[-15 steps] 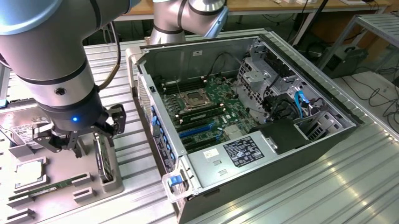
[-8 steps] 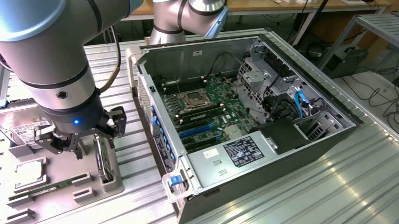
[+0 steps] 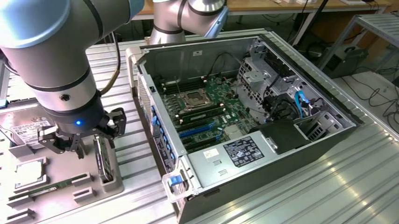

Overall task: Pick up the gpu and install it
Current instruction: 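Pick up the gpu and move the gpu toward the slot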

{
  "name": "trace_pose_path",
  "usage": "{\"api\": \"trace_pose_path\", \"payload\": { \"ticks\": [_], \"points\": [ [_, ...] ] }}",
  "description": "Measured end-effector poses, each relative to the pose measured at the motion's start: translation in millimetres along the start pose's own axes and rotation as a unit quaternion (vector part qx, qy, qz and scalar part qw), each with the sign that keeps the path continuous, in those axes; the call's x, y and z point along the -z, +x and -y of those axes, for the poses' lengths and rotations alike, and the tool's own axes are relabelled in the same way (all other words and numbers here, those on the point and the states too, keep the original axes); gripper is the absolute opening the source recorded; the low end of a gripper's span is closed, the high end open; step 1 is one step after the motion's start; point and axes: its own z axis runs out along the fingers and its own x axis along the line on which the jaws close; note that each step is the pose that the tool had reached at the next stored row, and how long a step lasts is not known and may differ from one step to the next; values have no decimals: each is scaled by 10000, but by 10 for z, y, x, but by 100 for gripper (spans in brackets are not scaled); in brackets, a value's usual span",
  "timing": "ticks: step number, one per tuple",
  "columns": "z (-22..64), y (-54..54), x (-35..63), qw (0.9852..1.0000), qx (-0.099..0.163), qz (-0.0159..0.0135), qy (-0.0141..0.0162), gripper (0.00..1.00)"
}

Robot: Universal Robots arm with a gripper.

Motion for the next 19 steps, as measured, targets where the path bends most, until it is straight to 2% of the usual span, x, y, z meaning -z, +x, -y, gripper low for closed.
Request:
{"api": "trace_pose_path", "payload": {
  "ticks": [3, 5, 9, 10, 12, 18, 19],
  "points": [
    [-10, 2, -45, 10000, -2, -2, 12, 66],
    [-42, 1, -83, 10000, -3, 0, 11, 66],
    [-42, 2, -182, 10000, -3, -1, 11, 66],
    [-41, 2, -206, 10000, -3, 0, 11, 65],
    [-39, 3, -252, 10000, -3, 0, 11, 51],
    [-34, 5, -311, 10000, -4, 0, 12, 50],
    [-33, 5, -312, 10000, -4, 1, 12, 43]
  ]
}}
